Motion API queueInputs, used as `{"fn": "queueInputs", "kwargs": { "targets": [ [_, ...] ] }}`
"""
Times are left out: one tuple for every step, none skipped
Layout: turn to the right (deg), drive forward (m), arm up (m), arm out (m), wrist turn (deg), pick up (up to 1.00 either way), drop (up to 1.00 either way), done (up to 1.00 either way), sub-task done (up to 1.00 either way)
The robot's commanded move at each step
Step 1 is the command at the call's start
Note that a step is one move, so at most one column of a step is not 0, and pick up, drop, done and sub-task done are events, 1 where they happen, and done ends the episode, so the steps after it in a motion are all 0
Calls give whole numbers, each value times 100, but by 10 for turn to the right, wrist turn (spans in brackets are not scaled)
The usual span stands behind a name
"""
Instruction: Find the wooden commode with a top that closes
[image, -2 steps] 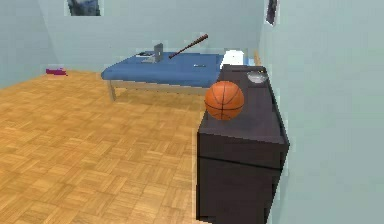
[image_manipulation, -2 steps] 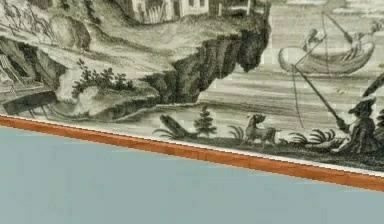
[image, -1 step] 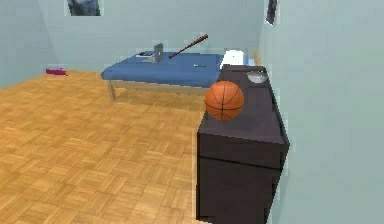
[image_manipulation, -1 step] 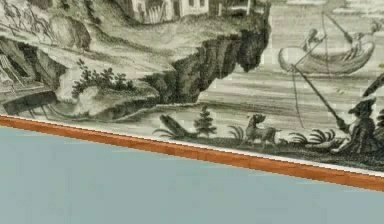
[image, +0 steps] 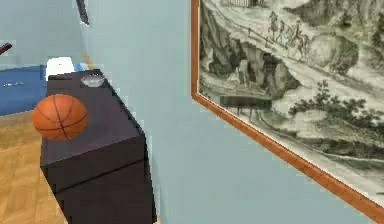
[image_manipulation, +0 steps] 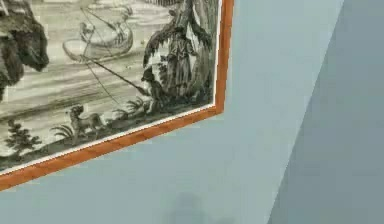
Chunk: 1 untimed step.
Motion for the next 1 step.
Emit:
{"fn": "queueInputs", "kwargs": {
  "targets": [
    [-450, 0, 0, 0, 0, 0, 0, 0, 0]
  ]
}}
